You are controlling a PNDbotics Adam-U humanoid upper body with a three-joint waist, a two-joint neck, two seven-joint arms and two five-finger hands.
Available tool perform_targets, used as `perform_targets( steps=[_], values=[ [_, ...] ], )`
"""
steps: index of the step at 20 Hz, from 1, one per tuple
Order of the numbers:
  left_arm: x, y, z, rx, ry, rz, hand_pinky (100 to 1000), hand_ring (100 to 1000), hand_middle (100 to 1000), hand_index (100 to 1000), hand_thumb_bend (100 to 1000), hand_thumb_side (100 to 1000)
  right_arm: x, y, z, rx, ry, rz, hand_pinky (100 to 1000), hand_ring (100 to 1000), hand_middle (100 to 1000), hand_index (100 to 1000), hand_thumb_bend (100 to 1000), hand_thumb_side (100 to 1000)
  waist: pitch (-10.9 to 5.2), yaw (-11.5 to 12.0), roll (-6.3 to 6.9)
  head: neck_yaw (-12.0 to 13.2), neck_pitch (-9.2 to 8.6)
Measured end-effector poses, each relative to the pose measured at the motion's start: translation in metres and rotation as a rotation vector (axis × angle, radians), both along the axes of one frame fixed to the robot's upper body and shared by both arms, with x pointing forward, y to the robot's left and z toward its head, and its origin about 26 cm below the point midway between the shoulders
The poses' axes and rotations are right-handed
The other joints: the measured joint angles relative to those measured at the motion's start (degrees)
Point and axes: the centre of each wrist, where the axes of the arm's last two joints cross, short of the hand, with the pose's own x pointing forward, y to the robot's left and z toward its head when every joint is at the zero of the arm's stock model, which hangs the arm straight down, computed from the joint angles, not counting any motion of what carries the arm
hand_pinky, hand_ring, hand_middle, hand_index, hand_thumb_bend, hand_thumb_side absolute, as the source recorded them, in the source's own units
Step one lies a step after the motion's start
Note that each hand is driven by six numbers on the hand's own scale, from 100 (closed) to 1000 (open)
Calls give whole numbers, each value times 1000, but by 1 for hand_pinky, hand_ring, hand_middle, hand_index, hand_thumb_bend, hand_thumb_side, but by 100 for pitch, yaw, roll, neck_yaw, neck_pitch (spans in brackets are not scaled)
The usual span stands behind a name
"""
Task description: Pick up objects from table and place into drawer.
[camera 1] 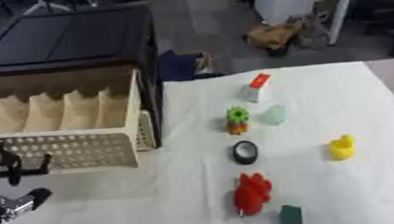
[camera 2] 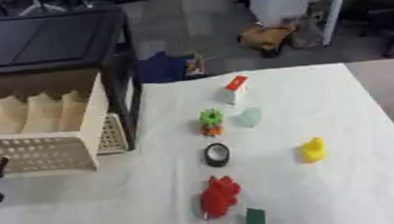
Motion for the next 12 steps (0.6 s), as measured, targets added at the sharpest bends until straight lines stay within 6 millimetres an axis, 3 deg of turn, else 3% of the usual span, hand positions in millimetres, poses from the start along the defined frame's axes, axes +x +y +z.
perform_targets(
  steps=[4,10,12],
  values=[
    [-4,-2,0,-8,-2,-9,100,100,100,642,331,1000,0,0,0,1,-1,0,658,622,570,903,157,766,-2,1,-3,-7,13],
    [-12,-7,3,-32,-20,-32,100,100,100,851,307,1000,0,0,0,1,-2,0,658,623,571,902,154,770,-13,7,-20,-36,26],
    [-13,-7,6,-42,-31,-37,100,100,100,879,303,1000,0,0,0,2,-2,0,658,623,571,902,154,770,-36,14,-33,-49,26]
  ],
)
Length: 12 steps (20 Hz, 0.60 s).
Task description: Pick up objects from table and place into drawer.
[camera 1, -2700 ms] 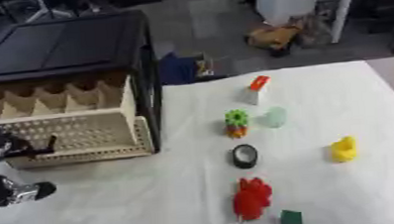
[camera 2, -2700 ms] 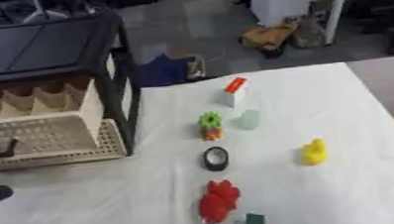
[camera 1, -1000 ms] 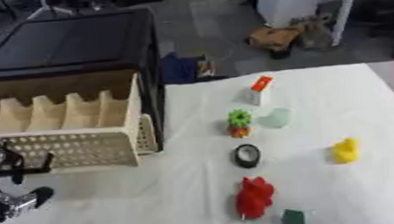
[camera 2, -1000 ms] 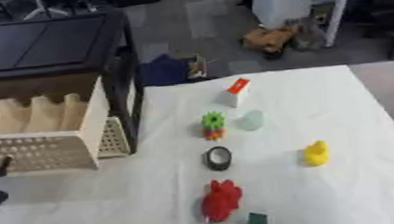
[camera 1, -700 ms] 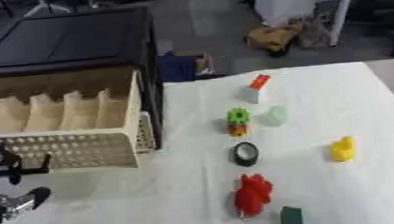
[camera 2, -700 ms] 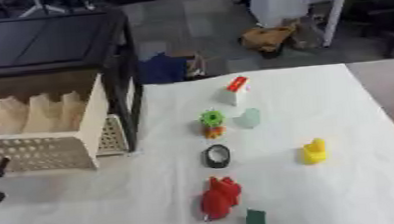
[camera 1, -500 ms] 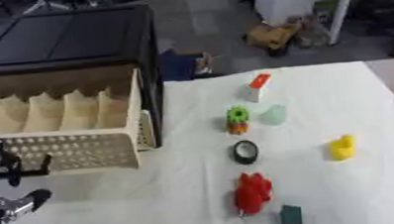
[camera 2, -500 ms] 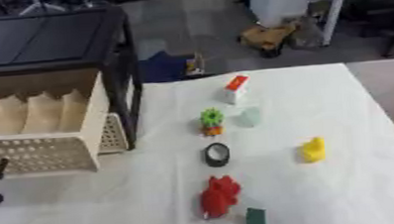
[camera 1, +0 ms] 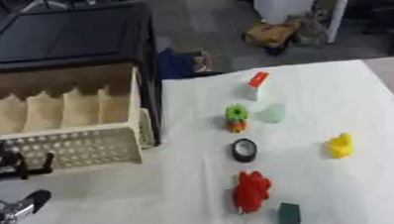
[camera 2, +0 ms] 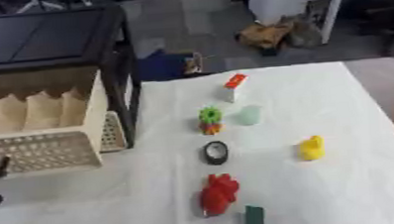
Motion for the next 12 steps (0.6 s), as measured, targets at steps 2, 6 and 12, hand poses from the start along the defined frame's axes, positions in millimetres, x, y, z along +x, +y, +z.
perform_targets(
  steps=[2,6,12],
  values=[
    [-1,1,1,-9,-6,-8,100,100,100,879,297,1000,0,0,0,0,0,0,658,622,571,902,153,770,-4,13,-2,-5,0],
    [-2,4,4,-32,-31,-28,100,100,100,885,280,1000,0,0,0,0,0,0,657,622,571,901,152,772,-5,24,-3,-26,0],
    [-2,9,8,-72,-69,-49,100,100,100,844,263,1000,0,0,0,2,-3,-2,656,622,572,900,151,772,-6,29,-5,-60,2]
  ],
)
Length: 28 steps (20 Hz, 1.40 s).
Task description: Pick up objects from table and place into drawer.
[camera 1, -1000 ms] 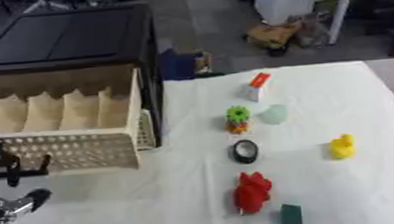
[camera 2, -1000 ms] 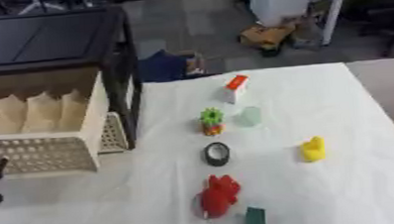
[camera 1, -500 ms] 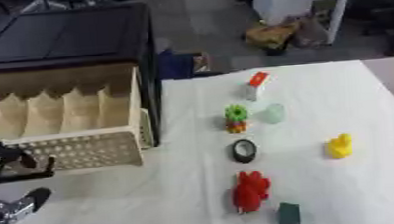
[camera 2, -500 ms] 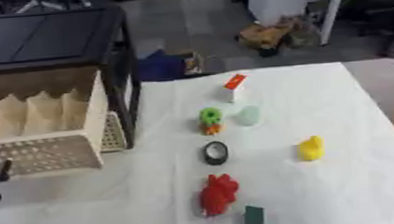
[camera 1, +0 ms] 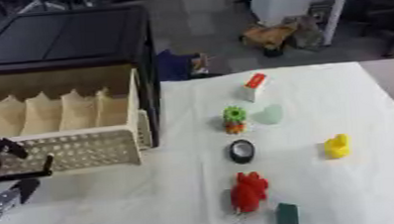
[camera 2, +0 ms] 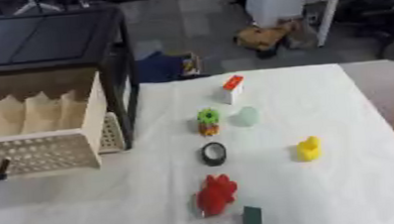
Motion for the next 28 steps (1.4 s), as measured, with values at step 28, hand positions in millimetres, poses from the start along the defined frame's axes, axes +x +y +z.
perform_targets(
  steps=[28],
  values=[
    [-5,12,47,-696,-427,-213,100,100,100,699,117,1000,0,-6,16,-59,-26,-21,660,631,582,880,220,905,-119,126,-74,-321,155]
  ],
)
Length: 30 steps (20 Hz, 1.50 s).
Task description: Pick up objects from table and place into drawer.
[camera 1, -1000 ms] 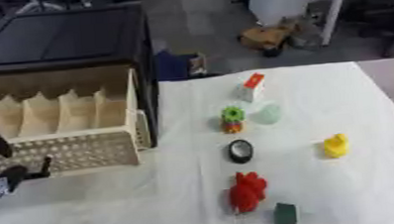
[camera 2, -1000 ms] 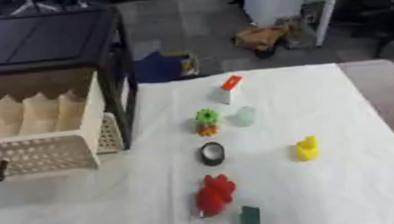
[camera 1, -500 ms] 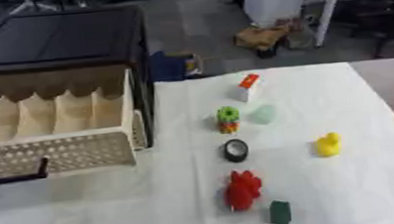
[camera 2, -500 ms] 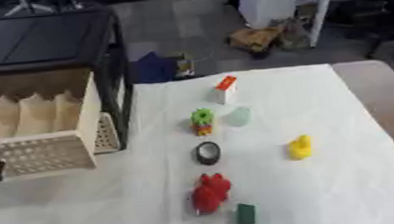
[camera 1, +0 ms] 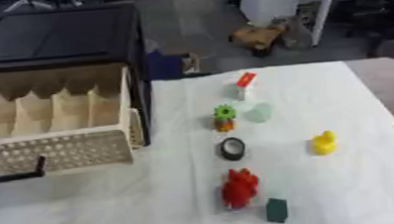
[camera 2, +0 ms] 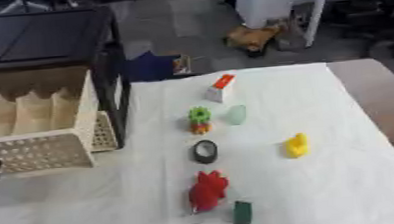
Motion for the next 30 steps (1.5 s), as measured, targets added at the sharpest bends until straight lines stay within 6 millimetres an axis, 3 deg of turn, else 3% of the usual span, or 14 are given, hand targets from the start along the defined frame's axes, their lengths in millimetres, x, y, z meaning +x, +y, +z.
perform_targets(
  steps=[5,10,13,16,19,22,27,30],
  values=[
    [2,3,-8,-295,-96,-34,100,100,100,714,100,1000,1,-2,15,-79,13,-17,663,633,584,871,295,976,-31,9,-22,-28,97],
    [5,4,-20,-466,-154,-65,100,100,100,765,100,1000,2,-3,31,-163,35,-37,667,638,586,864,400,1000,-56,17,-32,-30,155],
    [7,3,-29,-531,-177,-100,100,100,249,807,100,1000,3,-3,40,-224,61,-45,680,651,594,859,409,1000,-75,11,-32,-28,200],
    [9,2,-40,-571,-193,-149,241,236,387,825,100,1000,3,-2,52,-311,95,-57,696,667,606,855,388,1000,-113,-5,-23,-15,266],
    [10,1,-52,-601,-202,-196,321,308,445,834,100,1000,3,-1,62,-411,132,-68,708,681,620,856,368,1000,-147,-18,6,13,364],
    [12,0,-62,-632,-199,-227,422,407,511,846,100,1000,4,1,71,-523,173,-73,735,717,660,862,444,1000,-161,-30,27,31,457],
    [13,-5,-74,-689,-185,-263,491,459,556,860,100,1000,4,5,81,-728,227,-70,763,748,692,857,550,1000,-176,-32,39,40,537],
    [14,-7,-79,-716,-180,-283,545,501,590,871,100,1000,5,8,86,-835,239,-67,779,773,719,845,660,1000,-177,-29,38,24,547]
  ],
)
